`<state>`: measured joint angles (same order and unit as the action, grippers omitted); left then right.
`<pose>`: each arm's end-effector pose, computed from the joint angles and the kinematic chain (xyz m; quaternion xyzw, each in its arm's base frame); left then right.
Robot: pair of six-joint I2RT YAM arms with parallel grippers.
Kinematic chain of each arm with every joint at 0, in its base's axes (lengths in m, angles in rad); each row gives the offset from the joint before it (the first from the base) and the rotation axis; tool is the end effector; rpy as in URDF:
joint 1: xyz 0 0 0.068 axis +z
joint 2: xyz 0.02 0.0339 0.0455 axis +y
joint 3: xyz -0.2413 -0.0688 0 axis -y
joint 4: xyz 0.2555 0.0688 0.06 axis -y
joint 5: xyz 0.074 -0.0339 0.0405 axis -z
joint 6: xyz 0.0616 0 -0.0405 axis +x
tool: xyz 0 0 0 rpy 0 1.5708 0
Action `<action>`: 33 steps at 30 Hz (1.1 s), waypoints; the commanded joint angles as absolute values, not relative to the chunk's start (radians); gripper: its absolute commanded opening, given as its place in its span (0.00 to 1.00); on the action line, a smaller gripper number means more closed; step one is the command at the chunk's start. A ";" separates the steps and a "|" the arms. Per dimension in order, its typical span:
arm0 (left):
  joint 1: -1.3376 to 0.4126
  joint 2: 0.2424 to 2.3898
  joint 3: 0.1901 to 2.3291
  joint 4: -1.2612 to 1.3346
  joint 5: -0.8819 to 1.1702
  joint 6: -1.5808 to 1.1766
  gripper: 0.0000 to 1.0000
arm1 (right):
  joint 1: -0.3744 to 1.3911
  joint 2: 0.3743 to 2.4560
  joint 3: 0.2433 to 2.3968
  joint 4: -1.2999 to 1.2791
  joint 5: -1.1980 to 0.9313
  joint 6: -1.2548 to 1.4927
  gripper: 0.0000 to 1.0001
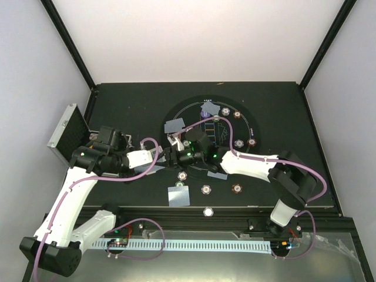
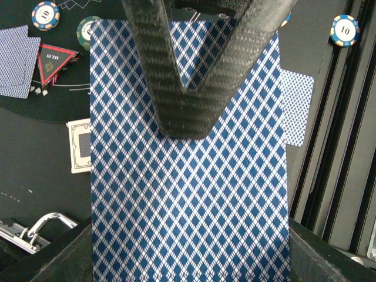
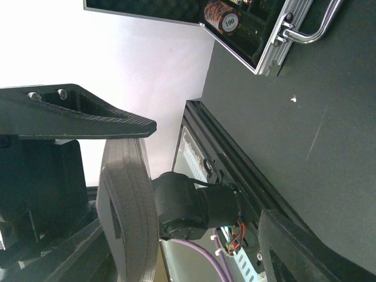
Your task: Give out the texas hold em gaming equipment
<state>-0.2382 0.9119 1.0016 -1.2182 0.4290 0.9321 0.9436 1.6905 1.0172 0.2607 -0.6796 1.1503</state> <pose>0.1660 -0.0667 0.2694 0.5654 0.7689 -0.1224 0.2722 0.2020 0.3447 0.1918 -0.1000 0.8037 0.5863 0.0165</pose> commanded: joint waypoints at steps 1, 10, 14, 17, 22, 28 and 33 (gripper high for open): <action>-0.242 0.906 1.037 -1.227 0.437 0.941 0.02 | 0.931 1.659 0.987 0.215 -0.647 1.141 0.62; -0.242 0.918 1.021 -1.201 0.433 0.932 0.02 | 0.931 1.578 0.992 0.163 -0.632 1.126 0.26; -0.242 0.926 1.024 -1.200 0.434 0.930 0.02 | 0.930 1.554 1.000 0.123 -0.622 1.101 0.19; -0.242 0.926 1.028 -1.201 0.434 0.930 0.01 | 0.925 1.544 1.006 0.093 -0.620 1.083 0.16; -0.242 0.928 1.029 -1.201 0.428 0.931 0.02 | 0.921 1.528 1.013 0.053 -0.617 1.064 0.13; -0.242 0.937 1.035 -1.198 0.426 0.930 0.02 | 0.906 1.500 1.013 -0.027 -0.609 1.017 0.11; -0.242 0.948 1.049 -1.202 0.423 0.928 0.02 | 0.883 1.470 0.979 -0.026 -0.621 1.012 0.07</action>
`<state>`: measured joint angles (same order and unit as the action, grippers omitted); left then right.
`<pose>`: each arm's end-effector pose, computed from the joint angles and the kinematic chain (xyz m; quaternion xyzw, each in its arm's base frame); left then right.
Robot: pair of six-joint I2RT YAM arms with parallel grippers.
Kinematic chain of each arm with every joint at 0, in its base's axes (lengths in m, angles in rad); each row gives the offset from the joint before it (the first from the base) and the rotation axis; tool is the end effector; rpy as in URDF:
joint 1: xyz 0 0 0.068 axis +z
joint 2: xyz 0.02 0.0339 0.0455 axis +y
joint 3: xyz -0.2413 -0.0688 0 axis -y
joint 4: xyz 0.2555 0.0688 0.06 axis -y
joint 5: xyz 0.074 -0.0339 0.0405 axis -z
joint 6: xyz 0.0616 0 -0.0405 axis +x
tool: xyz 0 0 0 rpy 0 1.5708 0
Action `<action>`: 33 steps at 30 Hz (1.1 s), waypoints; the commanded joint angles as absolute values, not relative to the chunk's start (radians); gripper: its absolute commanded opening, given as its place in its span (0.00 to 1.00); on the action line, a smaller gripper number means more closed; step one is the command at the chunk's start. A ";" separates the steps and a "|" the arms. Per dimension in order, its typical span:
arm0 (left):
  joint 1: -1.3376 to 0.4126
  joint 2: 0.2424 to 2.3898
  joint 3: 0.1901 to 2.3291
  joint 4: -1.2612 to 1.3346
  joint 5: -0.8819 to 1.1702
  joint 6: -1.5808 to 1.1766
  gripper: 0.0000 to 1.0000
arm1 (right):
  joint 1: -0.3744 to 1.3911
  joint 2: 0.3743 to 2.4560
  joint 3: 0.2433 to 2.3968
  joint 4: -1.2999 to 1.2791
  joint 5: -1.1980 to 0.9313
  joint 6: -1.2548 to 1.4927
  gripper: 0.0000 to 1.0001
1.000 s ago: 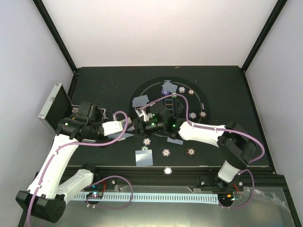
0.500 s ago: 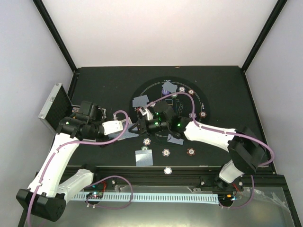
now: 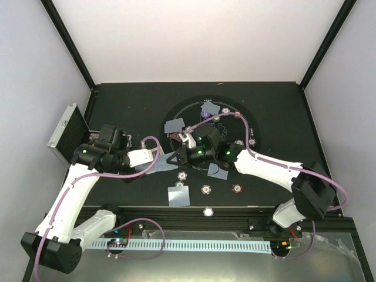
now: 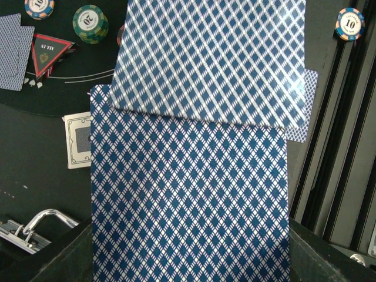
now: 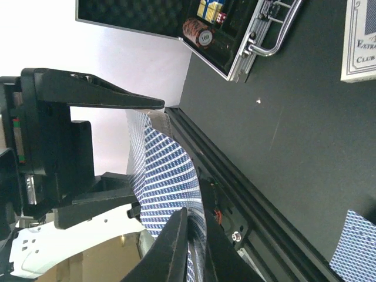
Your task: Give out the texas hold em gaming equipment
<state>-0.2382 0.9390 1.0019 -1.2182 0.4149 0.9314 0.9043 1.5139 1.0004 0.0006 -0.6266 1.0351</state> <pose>0.1704 -0.0669 0.2649 0.5640 0.7749 -0.1210 0.2583 0.1980 0.3102 0.2204 -0.1015 0.8297 0.5464 0.0521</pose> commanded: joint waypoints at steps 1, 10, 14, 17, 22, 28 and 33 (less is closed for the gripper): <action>-0.242 0.948 1.050 -1.203 0.419 0.928 0.02 | 0.879 1.462 0.968 -0.014 -0.627 1.015 0.06; -0.242 0.949 1.060 -1.206 0.393 0.932 0.02 | 0.753 1.307 0.833 -0.052 -0.667 0.978 0.05; -0.242 0.951 1.060 -1.206 0.398 0.927 0.02 | 0.637 1.233 0.748 -0.117 -0.677 0.926 0.05; -0.242 0.952 1.059 -1.206 0.401 0.925 0.02 | 0.537 1.213 0.677 -0.164 -0.684 0.880 0.02; -0.242 0.951 1.058 -1.207 0.399 0.928 0.02 | 0.442 1.229 0.640 -0.277 -0.609 0.778 0.01; -0.242 0.951 1.054 -1.207 0.406 0.926 0.02 | 0.433 1.300 0.600 -0.264 -0.525 0.754 0.01; -0.242 0.948 1.053 -1.211 0.404 0.930 0.02 | 0.433 1.345 0.573 -0.236 -0.480 0.760 0.01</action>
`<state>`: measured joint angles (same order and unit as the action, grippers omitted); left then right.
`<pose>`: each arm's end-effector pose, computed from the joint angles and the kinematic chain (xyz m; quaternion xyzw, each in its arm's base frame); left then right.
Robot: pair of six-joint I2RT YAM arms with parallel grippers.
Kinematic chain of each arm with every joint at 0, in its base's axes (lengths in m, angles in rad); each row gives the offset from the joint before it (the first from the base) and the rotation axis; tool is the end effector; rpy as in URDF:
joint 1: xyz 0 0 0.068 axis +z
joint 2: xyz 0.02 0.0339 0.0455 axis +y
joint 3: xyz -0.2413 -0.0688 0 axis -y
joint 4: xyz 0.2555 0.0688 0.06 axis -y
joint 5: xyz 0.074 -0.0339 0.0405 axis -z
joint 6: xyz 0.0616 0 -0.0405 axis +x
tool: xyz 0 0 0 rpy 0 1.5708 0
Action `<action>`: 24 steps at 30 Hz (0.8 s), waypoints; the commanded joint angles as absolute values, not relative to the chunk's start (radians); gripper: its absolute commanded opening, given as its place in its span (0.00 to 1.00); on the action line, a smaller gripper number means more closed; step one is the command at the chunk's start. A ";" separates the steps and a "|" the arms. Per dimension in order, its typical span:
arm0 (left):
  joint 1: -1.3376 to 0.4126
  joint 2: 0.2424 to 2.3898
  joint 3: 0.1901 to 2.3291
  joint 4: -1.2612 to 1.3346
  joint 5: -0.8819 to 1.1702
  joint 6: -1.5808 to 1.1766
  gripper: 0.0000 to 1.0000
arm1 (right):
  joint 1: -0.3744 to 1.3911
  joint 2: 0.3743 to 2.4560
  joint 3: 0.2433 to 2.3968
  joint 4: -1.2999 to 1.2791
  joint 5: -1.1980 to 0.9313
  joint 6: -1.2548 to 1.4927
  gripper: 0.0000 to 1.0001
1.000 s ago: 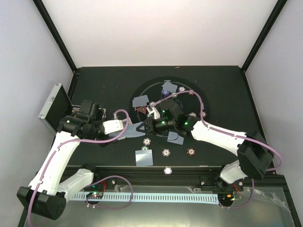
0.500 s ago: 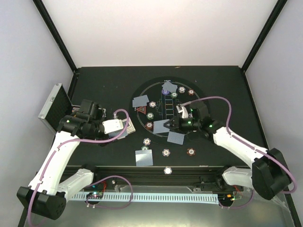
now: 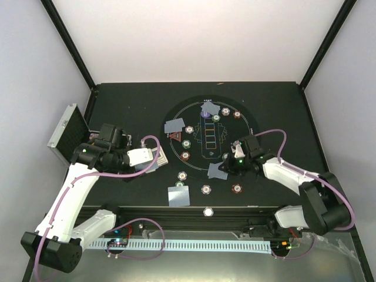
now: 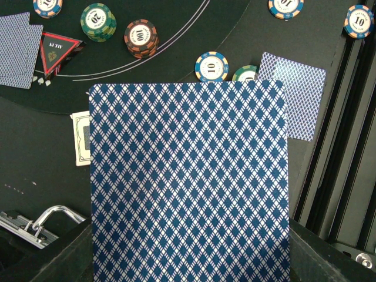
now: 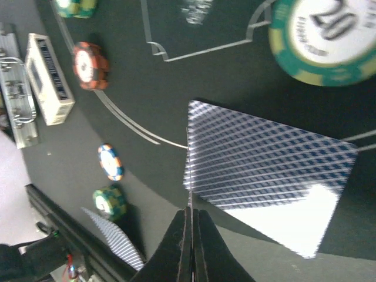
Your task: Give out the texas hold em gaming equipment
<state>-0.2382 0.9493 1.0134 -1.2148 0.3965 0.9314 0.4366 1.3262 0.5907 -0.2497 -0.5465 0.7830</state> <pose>0.1732 -0.0665 0.2665 0.5636 0.7769 -0.1117 0.2577 0.2232 0.1395 0.1151 0.0822 0.9215 0.3710 0.0799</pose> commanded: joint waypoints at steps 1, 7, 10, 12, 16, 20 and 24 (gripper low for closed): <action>-0.242 0.948 1.054 -1.212 0.403 0.931 0.02 | 0.433 1.347 0.572 -0.241 -0.467 0.758 0.02; -0.242 0.946 1.059 -1.218 0.405 0.936 0.02 | 0.433 1.309 0.577 -0.323 -0.383 0.738 0.24; -0.242 0.946 1.060 -1.217 0.407 0.936 0.02 | 0.433 1.277 0.600 -0.396 -0.316 0.719 0.40; -0.242 0.948 1.059 -1.216 0.414 0.936 0.01 | 0.433 1.257 0.627 -0.464 -0.265 0.706 0.47; -0.242 0.949 1.063 -1.214 0.427 0.936 0.02 | 0.434 1.178 0.693 -0.569 -0.196 0.704 0.58; -0.242 0.949 1.063 -1.211 0.438 0.938 0.02 | 0.457 1.094 0.731 -0.530 -0.307 0.747 0.71; -0.242 0.944 1.054 -1.207 0.453 0.940 0.02 | 0.572 1.108 0.804 -0.411 -0.430 0.827 0.82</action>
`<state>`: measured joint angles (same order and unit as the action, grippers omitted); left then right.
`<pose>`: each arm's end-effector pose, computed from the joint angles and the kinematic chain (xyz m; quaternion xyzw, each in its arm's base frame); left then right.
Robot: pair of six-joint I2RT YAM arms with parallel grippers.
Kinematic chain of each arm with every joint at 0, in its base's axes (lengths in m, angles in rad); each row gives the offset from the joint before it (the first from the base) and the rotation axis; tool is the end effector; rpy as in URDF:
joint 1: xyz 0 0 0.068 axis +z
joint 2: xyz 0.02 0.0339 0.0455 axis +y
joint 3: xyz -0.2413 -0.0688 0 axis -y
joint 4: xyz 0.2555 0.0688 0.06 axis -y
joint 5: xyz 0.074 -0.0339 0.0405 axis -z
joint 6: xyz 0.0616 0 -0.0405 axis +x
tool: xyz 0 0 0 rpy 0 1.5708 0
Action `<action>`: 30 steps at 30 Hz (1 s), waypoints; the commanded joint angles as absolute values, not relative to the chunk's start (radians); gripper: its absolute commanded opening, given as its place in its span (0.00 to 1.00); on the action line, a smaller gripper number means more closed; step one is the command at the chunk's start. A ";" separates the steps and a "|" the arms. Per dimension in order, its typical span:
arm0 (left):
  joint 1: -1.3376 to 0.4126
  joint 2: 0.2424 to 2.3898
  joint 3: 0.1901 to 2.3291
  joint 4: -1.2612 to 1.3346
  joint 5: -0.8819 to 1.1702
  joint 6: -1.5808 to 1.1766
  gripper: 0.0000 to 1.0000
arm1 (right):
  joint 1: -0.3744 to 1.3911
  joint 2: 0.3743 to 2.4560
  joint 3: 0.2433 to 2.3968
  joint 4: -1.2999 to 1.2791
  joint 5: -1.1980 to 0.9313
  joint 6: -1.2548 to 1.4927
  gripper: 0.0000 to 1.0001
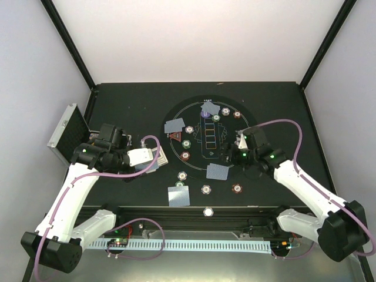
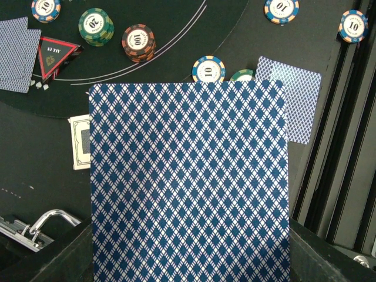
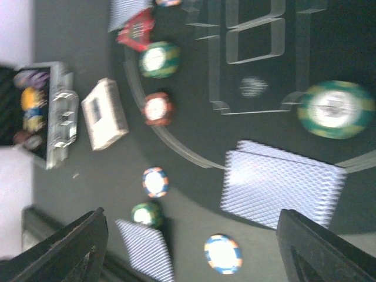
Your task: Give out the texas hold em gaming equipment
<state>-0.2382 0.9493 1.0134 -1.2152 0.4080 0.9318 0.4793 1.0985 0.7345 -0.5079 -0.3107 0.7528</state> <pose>0.1729 -0.0671 0.2667 0.5641 0.7752 -0.1170 0.2592 0.2182 0.1346 0.1919 0.0741 0.9268 0.3141 0.1921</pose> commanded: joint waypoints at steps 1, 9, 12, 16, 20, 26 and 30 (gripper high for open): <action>-0.242 0.943 1.049 -1.207 0.456 0.939 0.02 | 0.613 1.132 0.825 -0.374 -0.454 0.848 0.83; -0.242 0.932 1.048 -1.203 0.477 0.938 0.02 | 0.834 1.362 0.984 -0.060 -0.621 0.987 0.86; -0.242 0.928 1.045 -1.204 0.481 0.941 0.02 | 0.888 1.456 1.060 -0.029 -0.650 0.991 0.86; -0.243 0.926 1.037 -1.201 0.479 0.947 0.02 | 0.938 1.555 1.118 0.014 -0.678 1.011 0.86; -0.242 0.926 1.040 -1.208 0.476 0.949 0.02 | 0.970 1.630 1.146 0.057 -0.695 1.030 0.85; -0.242 0.919 1.035 -1.215 0.474 0.952 0.02 | 0.975 1.697 1.137 0.153 -0.729 1.082 0.81; -0.242 0.917 1.031 -1.218 0.468 0.950 0.02 | 0.977 1.737 1.134 0.190 -0.753 1.103 0.80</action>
<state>-0.2382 0.9337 1.0134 -1.2152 0.4488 0.9321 0.9722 1.7073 1.1255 0.1043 -0.7063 1.0645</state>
